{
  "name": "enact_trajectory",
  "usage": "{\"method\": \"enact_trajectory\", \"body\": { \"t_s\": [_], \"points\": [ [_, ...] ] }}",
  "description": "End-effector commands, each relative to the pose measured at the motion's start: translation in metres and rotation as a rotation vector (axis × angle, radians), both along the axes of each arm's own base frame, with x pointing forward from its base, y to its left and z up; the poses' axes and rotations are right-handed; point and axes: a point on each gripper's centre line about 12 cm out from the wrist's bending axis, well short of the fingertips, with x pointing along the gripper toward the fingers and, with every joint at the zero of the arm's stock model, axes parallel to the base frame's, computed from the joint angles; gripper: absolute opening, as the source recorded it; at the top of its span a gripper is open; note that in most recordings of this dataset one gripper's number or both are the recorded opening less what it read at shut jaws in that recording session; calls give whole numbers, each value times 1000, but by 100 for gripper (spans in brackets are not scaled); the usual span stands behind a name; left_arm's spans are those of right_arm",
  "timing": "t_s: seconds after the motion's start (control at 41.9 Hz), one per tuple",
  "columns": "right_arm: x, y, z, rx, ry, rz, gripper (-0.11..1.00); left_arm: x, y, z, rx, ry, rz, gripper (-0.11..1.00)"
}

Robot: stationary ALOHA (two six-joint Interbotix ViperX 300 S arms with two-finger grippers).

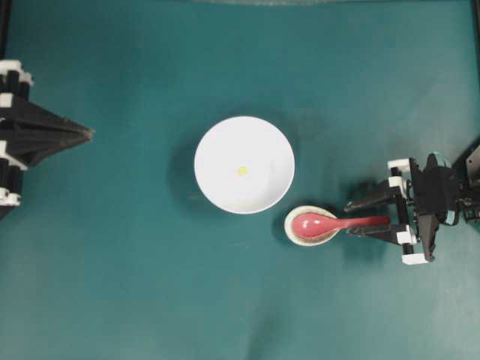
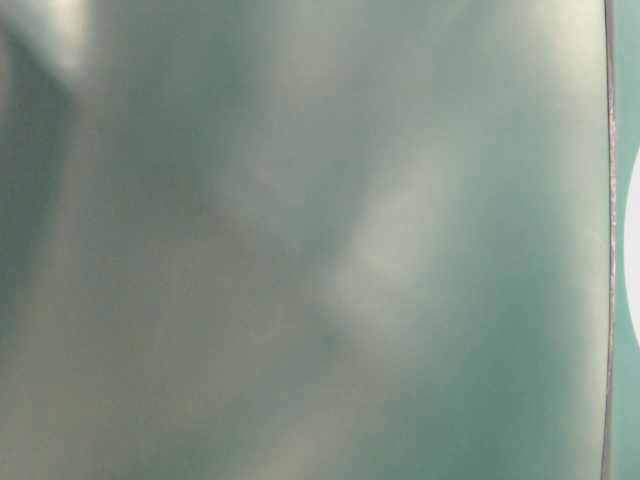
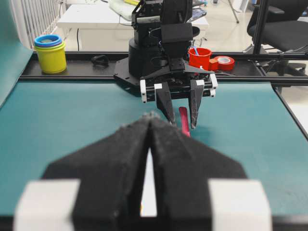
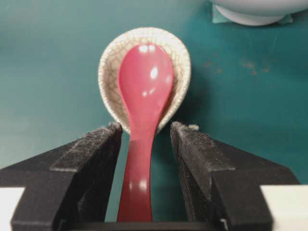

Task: Scoop the yellow hexagonal prism block from the bowl with a spoon using the right arm.
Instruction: 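Close the right gripper on the pink spoon handle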

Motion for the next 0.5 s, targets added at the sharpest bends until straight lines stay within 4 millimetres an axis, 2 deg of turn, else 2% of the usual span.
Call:
{"method": "enact_trajectory", "body": {
  "t_s": [0.0,0.478],
  "points": [
    [1,1,2,3,-8,1,52,2,0,2,3,-5,1,0],
    [0,1,-2,1,20,1,52,2,0,1,3,-2,1,0]
  ]
}}
